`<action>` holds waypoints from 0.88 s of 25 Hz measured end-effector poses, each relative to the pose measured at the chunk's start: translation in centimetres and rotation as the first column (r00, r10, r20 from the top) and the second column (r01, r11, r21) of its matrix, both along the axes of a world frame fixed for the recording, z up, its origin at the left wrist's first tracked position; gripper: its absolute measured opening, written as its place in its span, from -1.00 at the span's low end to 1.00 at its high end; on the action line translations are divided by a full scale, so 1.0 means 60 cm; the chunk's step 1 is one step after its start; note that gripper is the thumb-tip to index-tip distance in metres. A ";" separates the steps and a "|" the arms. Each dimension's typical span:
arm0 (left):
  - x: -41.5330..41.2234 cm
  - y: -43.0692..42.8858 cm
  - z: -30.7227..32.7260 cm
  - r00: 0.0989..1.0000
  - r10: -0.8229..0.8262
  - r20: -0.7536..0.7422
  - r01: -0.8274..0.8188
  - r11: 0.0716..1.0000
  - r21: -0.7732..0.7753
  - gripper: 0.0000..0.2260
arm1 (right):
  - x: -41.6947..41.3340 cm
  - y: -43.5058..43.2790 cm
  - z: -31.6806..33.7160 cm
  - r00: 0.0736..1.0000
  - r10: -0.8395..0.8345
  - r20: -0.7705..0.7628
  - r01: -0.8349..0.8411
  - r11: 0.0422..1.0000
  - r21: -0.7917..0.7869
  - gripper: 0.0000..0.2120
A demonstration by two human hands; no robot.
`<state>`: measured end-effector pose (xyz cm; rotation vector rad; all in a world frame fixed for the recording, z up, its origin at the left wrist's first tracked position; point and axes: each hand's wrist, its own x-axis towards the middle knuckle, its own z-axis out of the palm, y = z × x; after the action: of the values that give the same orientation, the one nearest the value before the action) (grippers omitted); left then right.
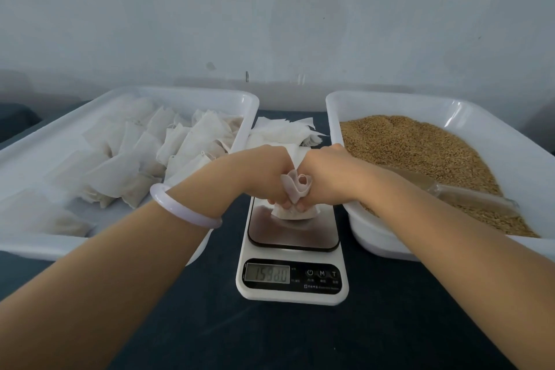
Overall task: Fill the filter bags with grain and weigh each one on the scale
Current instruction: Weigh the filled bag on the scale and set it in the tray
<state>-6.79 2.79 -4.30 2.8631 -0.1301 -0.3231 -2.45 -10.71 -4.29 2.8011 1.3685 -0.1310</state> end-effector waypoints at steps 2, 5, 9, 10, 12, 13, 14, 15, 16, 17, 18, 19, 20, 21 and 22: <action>-0.003 0.001 -0.002 1.000 -0.005 0.003 0.005 1.000 -0.002 -0.75 | 0.000 -0.002 -0.004 1.000 -0.002 0.007 0.002 0.999 0.032 -0.58; -0.010 0.005 -0.001 0.999 -0.035 0.024 0.036 0.999 -0.025 -0.75 | -0.006 -0.007 -0.005 1.000 0.013 -0.017 -0.011 0.993 0.114 -0.60; -0.020 0.015 0.014 0.995 -0.013 0.103 0.037 0.972 -0.231 -0.78 | -0.001 -0.026 0.007 0.968 0.048 -0.246 0.050 0.925 0.377 -0.69; -0.022 0.015 0.016 0.994 -0.006 0.108 0.036 0.961 -0.274 -0.76 | 0.000 -0.032 0.010 0.952 0.051 -0.303 0.083 0.907 0.414 -0.71; -0.024 0.015 0.017 0.994 -0.002 0.105 0.035 0.948 -0.317 -0.72 | 0.002 -0.036 0.010 0.937 0.052 -0.347 0.109 0.897 0.429 -0.70; -0.025 0.015 0.017 0.995 -0.002 0.102 0.035 0.944 -0.327 -0.71 | 0.001 -0.036 0.009 0.934 0.052 -0.353 0.112 0.896 0.430 -0.70; -0.025 0.015 0.017 0.995 0.000 0.099 0.033 0.941 -0.336 -0.71 | 0.000 -0.036 0.009 0.933 0.052 -0.355 0.115 0.895 0.431 -0.70; -0.026 0.015 0.017 0.995 0.003 0.097 0.030 0.939 -0.343 -0.70 | -0.001 -0.035 0.009 0.933 0.051 -0.356 0.115 0.895 0.430 -0.70; -0.026 0.015 0.017 0.996 0.007 0.093 0.026 0.938 -0.347 -0.70 | -0.001 -0.035 0.009 0.932 0.048 -0.358 0.118 0.896 0.429 -0.69; -0.027 0.015 0.018 0.996 0.009 0.090 0.023 0.938 -0.346 -0.70 | -0.001 -0.036 0.009 0.932 0.046 -0.360 0.120 0.896 0.427 -0.68; -0.028 0.014 0.018 0.996 0.009 0.088 0.021 0.940 -0.341 -0.70 | -0.001 -0.036 0.009 0.932 0.045 -0.361 0.120 0.898 0.424 -0.67; -0.029 0.013 0.019 0.996 0.009 0.087 0.021 0.941 -0.337 -0.70 | -0.002 -0.037 0.009 0.932 0.045 -0.361 0.119 0.900 0.420 -0.67; -0.029 0.013 0.019 0.996 0.009 0.085 0.020 0.942 -0.335 -0.70 | -0.002 -0.037 0.009 0.932 0.044 -0.359 0.117 0.902 0.415 -0.66; -0.030 0.012 0.019 0.997 0.011 0.082 0.017 0.943 -0.332 -0.70 | -0.003 -0.037 0.009 0.933 0.043 -0.356 0.115 0.904 0.413 -0.65; -0.030 0.012 0.020 0.997 0.013 0.079 0.013 0.945 -0.327 -0.71 | -0.004 -0.036 0.010 0.933 0.043 -0.357 0.116 0.904 0.411 -0.65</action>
<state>-8.60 3.54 -3.12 2.5455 -0.1808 -0.1678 -2.67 -12.89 -3.71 3.2970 1.5832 -0.4135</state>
